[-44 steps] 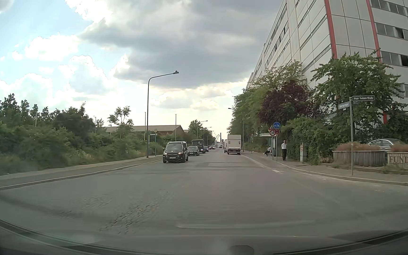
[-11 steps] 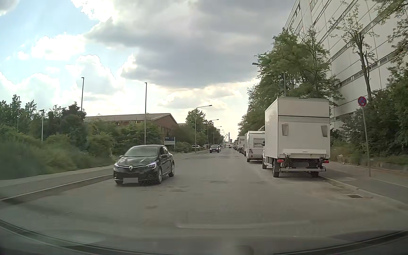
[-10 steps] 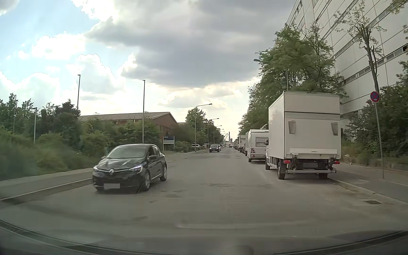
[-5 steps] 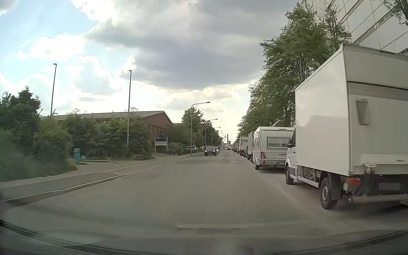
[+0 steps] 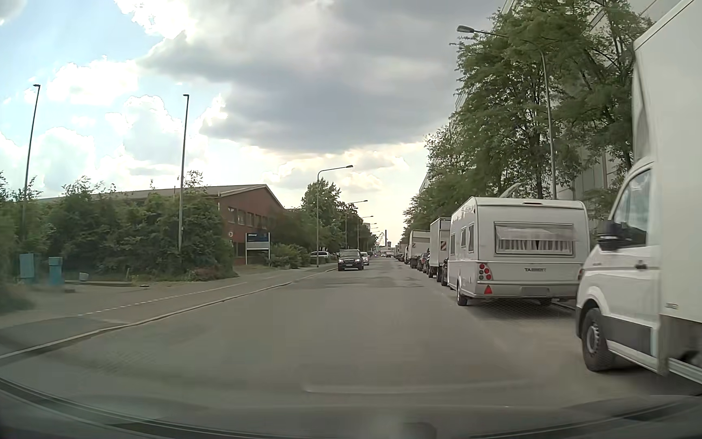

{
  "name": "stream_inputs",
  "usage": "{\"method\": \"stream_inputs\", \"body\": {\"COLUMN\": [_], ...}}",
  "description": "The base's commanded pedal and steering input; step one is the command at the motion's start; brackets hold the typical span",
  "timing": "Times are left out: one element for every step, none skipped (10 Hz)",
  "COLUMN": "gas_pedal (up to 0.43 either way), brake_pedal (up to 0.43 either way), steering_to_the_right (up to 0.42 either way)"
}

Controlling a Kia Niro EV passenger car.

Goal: Follow the waypoints while adhering to traffic rules and regulations

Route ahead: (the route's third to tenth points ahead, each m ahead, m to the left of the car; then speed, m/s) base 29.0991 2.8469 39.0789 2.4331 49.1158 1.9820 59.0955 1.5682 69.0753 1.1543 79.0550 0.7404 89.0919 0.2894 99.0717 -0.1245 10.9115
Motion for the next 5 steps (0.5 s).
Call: {"method": "stream_inputs", "body": {"gas_pedal": [0.079, 0.079, 0.079, 0.079, 0.079], "brake_pedal": [0.030, 0.030, 0.030, 0.030, 0.030], "steering_to_the_right": [0.006, 0.006, 0.006, 0.006, 0.007]}}
